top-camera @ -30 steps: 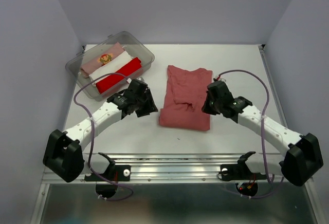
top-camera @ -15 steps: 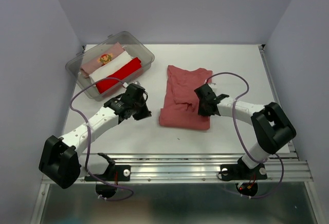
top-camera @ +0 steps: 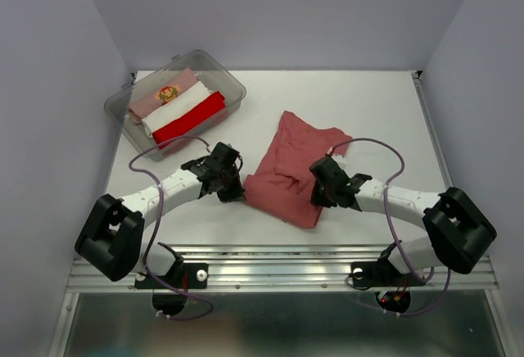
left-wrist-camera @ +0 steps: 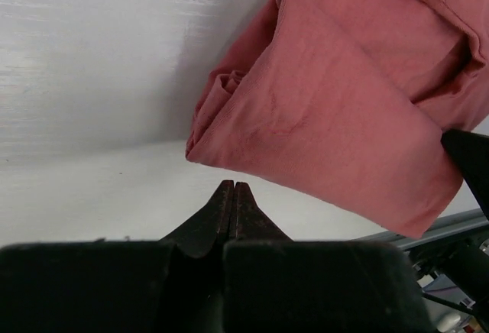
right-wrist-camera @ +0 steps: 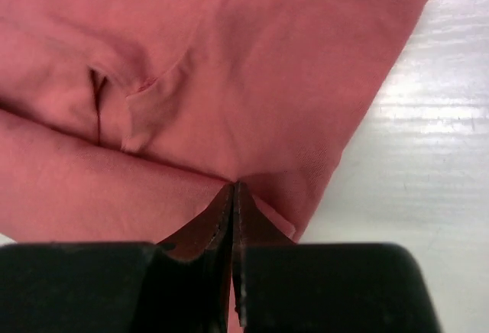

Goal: Roll the t-shirts
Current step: Roll the T-shirt to the center of the board.

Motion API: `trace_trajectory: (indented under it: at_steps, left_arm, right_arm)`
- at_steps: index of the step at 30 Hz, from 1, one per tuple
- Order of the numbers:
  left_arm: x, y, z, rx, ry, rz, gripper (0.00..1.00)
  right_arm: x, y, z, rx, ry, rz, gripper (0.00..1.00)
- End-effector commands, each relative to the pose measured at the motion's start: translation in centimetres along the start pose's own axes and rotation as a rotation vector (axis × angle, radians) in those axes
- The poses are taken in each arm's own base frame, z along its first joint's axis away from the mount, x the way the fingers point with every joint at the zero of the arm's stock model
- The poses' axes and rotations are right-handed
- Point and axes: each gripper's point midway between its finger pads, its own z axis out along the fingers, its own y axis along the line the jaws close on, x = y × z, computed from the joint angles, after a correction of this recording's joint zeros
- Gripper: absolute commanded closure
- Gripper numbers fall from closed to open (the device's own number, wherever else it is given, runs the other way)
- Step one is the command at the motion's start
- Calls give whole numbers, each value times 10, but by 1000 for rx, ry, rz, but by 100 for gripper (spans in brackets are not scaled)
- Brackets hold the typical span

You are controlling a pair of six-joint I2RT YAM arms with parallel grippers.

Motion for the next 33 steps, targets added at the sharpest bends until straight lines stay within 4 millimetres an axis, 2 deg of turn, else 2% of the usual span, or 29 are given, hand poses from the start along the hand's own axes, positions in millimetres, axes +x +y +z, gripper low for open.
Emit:
trace_trajectory:
  at_steps: [1, 2, 3, 6, 7, 9, 10, 12, 13, 14, 16, 17, 21, 26, 33]
  left_arm:
    - [-15, -6, -8, 8, -58, 8, 100]
    - [-21, -5, -12, -5, -80, 9, 100]
    - [-32, -6, -23, -6, -107, 8, 100]
    - [-61, -10, -48, -7, -193, 9, 100]
    - [-72, -4, -61, -16, -218, 4, 100]
    - [-92, 5, -79, -46, -285, -9, 100]
    - [-107, 13, -95, -62, -327, -19, 100]
    - [-125, 19, -114, -72, -379, -40, 100]
    - [-134, 32, -123, -95, -402, -60, 100]
    - [-139, 36, -129, -102, -417, -68, 100]
    - [-147, 48, -139, -119, -442, -89, 100]
    - [-147, 52, -141, -122, -444, -96, 100]
    - [-148, 64, -144, -128, -452, -121, 100]
    - [-136, 66, -131, -84, -408, -127, 100]
    - [-129, 65, -119, -55, -377, -136, 100]
  right_arm:
    - [-18, 11, -30, 51, -69, -98, 91]
    - [-30, 13, -35, 71, -122, -140, 86]
    - [-40, 25, -47, 55, -153, -226, 76]
    - [-46, 41, -55, 47, -186, -420, 63]
    - [-48, 53, -60, 26, -196, -465, 53]
    - [-36, 70, -65, -2, -198, -592, 45]
    - [-28, 81, -66, -8, -205, -709, 40]
    - [-18, 90, -66, -14, -204, -879, 36]
    - [-15, 94, -61, 9, -223, -932, 32]
    - [-4, 101, -63, 2, -230, -991, 31]
    - [-1, 107, -60, 31, -255, -1079, 30]
    - [6, 113, -62, 25, -275, -1133, 27]
    - [13, 113, -61, 71, -316, -1241, 26]
    - [35, 115, -66, 75, -354, -1366, 21]
    - [54, 107, -46, 135, -363, -1458, 19]
